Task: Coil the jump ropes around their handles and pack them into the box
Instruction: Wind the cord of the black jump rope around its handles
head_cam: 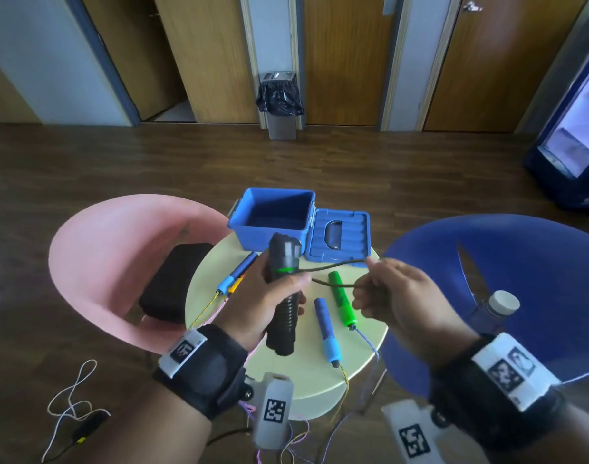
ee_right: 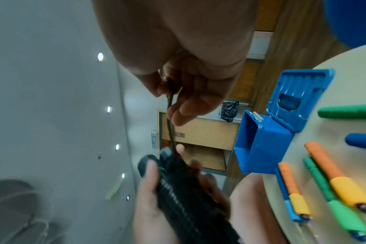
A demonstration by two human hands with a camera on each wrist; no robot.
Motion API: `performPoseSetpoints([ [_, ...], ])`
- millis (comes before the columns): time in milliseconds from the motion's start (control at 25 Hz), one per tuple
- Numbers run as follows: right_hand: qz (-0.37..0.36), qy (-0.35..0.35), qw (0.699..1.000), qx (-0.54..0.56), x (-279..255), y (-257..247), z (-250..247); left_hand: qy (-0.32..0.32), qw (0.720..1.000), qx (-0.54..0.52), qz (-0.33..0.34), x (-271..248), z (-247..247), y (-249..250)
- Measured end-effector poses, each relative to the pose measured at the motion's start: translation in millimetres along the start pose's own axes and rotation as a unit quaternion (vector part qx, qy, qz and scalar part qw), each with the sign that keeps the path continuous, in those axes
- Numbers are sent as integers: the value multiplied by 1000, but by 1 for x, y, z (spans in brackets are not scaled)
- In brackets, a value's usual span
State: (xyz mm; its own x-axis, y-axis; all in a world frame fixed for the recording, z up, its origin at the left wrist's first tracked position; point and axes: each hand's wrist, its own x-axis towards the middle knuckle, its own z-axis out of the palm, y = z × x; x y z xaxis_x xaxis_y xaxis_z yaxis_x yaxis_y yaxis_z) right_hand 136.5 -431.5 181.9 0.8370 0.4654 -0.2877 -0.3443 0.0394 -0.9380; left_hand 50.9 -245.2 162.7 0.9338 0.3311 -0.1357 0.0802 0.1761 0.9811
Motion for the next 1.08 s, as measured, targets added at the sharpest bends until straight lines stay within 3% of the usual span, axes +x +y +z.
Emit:
performPoseSetpoints([
  [80, -16, 11, 999, 32, 1, -16, -2, -34, 997, 70, 3, -7, -2, 0],
  [120, -64, 19, 997, -41, 1, -19, -2, -41, 995, 95, -5, -10, -1, 0],
  [160, -153, 34, 968, -197, 0, -18, -3, -39, 993, 109, -19, -13, 0, 0],
  [200, -250, 48, 878, -404, -3, -16, -3, -30, 993, 105, -35, -15, 3, 0],
  [240, -317, 58, 755, -571, -8, -12, -2, -20, 995, 81, -57, -18, 6, -1],
  [280, -338, 39, 665, -664, -16, -9, 2, -17, 996, 46, -78, -21, 10, 0],
  [320, -317, 7, 620, -717, -25, -9, 9, -19, 995, 15, -98, -23, 13, 1],
  [360, -291, -24, 601, -744, -30, -7, 15, -20, 993, 2, -112, -25, 15, 2],
  [440, -213, -91, 592, -772, -36, -4, 25, -9, 993, 26, -118, -25, 16, 0],
  [480, -208, -97, 593, -772, -35, -3, 28, 2, 992, 55, -110, -24, 17, -2],
  [520, -217, -96, 613, -753, -32, -1, 30, 13, 990, 100, -94, -24, 16, -3],
  [600, -171, -103, 707, -678, -23, 1, 32, 30, 978, 204, -40, -25, 14, -3],
  [640, -131, -108, 773, -611, -17, 1, 30, 35, 966, 257, -11, -26, 11, -2],
  [680, -112, -117, 819, -551, -11, 1, 26, 33, 948, 315, 16, -27, 8, 0],
  [720, -115, -120, 841, -515, -7, -1, 23, 20, 926, 376, 41, -29, 5, 3],
  [800, -143, -139, 823, -533, -8, -4, 16, -19, 878, 472, 79, -30, -1, 5],
  [880, -214, -162, 754, -599, -14, -3, 8, -55, 852, 515, 79, -33, -4, 4],
  [1000, -363, -137, 612, -689, -17, 1, 1, -121, 850, 511, 35, -37, -5, 6],
  [1080, -410, -137, 591, -681, -19, -2, 2, -184, 853, 488, 10, -39, -7, 7],
])
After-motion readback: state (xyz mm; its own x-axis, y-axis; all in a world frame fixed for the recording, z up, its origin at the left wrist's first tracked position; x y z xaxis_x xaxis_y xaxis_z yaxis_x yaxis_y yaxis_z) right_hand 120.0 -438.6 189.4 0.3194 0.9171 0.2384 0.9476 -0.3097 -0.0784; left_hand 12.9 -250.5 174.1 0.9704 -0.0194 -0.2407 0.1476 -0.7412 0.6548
